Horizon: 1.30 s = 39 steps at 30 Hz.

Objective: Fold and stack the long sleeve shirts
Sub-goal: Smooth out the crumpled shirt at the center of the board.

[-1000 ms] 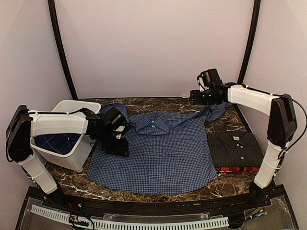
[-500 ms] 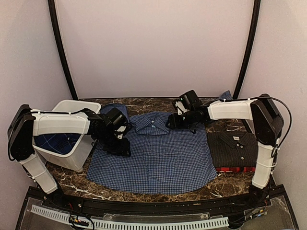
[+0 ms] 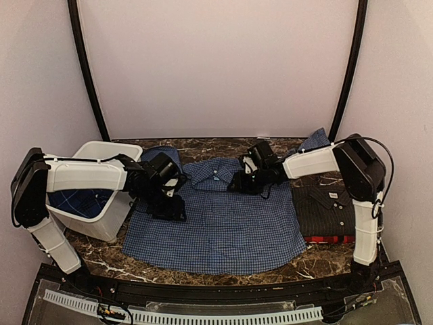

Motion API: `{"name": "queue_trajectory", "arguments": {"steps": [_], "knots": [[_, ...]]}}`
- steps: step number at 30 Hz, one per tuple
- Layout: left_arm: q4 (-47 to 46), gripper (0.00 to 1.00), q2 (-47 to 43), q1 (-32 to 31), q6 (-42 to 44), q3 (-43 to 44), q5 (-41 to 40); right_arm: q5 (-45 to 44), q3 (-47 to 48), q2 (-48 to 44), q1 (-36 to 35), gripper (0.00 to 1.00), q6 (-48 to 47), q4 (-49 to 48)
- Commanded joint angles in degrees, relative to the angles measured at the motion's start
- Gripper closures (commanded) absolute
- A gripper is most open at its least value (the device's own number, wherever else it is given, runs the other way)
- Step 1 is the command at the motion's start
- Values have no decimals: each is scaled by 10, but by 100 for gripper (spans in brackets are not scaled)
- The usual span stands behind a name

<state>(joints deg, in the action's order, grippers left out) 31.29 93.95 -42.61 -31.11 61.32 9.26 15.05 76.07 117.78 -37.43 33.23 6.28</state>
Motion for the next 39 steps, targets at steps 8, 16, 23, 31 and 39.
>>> {"name": "queue_trajectory", "arguments": {"steps": [8,16,23,31,39], "knots": [[-13,50,-14,-2,-6,-23,12,-1,7,40,2,53,55,-60],[-11,50,-15,-2,-5,-35,12,9,20,51,14,73,73,-89],[-6,50,-17,-2,-3,-40,10,3,68,53,25,92,70,-75],[-9,50,-14,-2,-4,-48,14,15,174,102,55,100,56,-72],[-8,50,-17,-2,-5,-62,14,37,345,215,101,100,49,-95]]}}
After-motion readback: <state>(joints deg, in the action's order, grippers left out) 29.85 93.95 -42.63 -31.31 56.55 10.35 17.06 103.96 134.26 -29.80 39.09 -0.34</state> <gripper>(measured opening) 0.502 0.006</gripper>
